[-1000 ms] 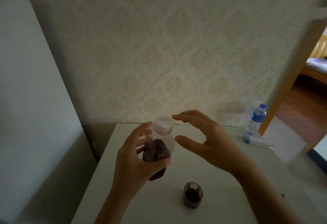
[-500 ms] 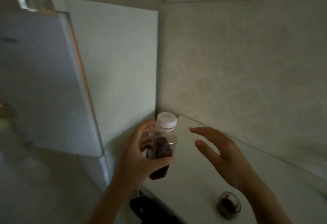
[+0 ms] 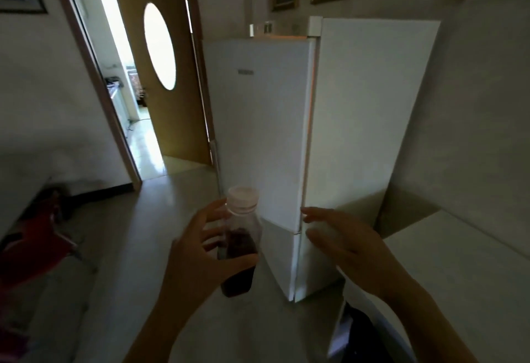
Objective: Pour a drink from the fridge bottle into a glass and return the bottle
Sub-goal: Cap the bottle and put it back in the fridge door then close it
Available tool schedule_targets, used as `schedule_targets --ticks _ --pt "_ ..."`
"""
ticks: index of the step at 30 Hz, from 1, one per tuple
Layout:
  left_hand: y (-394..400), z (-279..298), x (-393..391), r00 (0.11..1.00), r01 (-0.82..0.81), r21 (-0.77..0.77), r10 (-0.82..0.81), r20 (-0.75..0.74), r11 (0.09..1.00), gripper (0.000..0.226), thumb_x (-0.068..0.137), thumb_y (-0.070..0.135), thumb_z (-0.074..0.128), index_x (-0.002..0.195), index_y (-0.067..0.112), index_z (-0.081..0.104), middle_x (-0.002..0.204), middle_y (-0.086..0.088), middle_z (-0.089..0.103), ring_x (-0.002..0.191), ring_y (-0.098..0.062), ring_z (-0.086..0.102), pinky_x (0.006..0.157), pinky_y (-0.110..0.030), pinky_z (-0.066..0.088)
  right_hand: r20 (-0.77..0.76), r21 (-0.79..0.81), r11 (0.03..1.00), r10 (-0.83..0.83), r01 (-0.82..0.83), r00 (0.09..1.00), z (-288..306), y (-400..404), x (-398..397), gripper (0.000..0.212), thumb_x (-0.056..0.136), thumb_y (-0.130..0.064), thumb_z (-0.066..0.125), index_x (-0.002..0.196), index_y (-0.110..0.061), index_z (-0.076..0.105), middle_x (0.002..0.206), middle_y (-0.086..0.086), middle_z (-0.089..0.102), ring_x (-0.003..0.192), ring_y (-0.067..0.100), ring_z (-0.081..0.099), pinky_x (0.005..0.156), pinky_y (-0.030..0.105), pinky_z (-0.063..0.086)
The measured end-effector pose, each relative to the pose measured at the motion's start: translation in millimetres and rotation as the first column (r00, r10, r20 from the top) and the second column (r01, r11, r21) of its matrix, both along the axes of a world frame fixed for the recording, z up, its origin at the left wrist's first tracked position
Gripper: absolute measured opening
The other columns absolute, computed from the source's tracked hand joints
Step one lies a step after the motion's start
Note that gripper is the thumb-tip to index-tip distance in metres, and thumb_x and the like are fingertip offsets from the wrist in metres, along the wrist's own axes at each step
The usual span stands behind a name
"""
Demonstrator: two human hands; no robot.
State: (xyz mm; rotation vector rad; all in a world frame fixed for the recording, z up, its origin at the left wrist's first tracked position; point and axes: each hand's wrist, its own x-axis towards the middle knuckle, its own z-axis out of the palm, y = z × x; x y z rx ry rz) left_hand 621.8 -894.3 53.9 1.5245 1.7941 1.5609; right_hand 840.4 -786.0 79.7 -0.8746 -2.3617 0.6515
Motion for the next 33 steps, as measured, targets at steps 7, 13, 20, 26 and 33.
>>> schedule_targets --ticks 7,13,20,26,33 --pt "-32 14 -144 0.992 -0.127 0.028 0.128 -0.013 0.991 0.082 0.045 0.033 0.083 0.111 0.051 0.037 0.109 0.031 0.049 0.093 0.014 0.058 0.072 -0.001 0.046 0.020 0.077 0.989 0.128 -0.130 0.992 -1 -8 -171 0.043 0.086 -0.063 0.032 0.126 -0.050 0.039 0.116 -0.030 0.050 0.108 -0.011 0.044 0.089 0.009 0.029" --pt "-32 12 -250 0.983 -0.182 -0.003 0.182 -0.024 0.983 0.078 0.054 0.014 0.086 0.112 0.042 0.041 0.110 0.023 0.050 0.093 0.003 0.057 0.072 -0.003 0.047 0.004 0.067 0.979 0.193 -0.193 0.981 -1 -6 -288 0.047 0.080 -0.065 0.027 0.124 -0.050 0.037 0.114 -0.030 0.048 0.101 -0.018 0.041 0.083 0.003 0.026" --pt "23 -1 -354 0.977 -0.215 -0.001 0.215 -0.011 0.977 0.081 0.053 0.019 0.086 0.114 0.043 0.038 0.107 0.029 0.047 0.088 0.010 0.054 0.072 0.001 0.044 0.028 0.066 0.969 0.238 -0.239 0.971 -6 53 -404 0.042 0.082 -0.064 0.029 0.121 -0.052 0.036 0.113 -0.029 0.049 0.105 -0.010 0.044 0.086 0.008 0.028" --pt "90 -1 -435 0.972 -0.234 -0.016 0.234 0.006 0.972 0.084 0.052 0.025 0.085 0.116 0.046 0.036 0.111 0.030 0.047 0.094 0.018 0.054 0.078 -0.001 0.044 0.015 0.013 0.949 0.315 -0.315 0.949 -6 125 -499 0.043 0.084 -0.058 0.038 0.126 -0.045 0.042 0.117 -0.024 0.055 0.108 -0.005 0.049 0.091 0.015 0.037" --pt "169 4 -526 0.971 -0.238 -0.043 0.238 -0.005 0.970 0.088 0.048 0.034 0.077 0.126 0.028 0.037 0.118 0.014 0.046 0.105 0.000 0.051 0.076 0.003 0.041 -0.052 -0.047 0.941 0.333 -0.336 0.941 -2 197 -591 0.037 0.083 -0.065 0.041 0.118 -0.052 0.041 0.107 -0.034 0.051 0.105 -0.011 0.050 0.085 0.009 0.037"
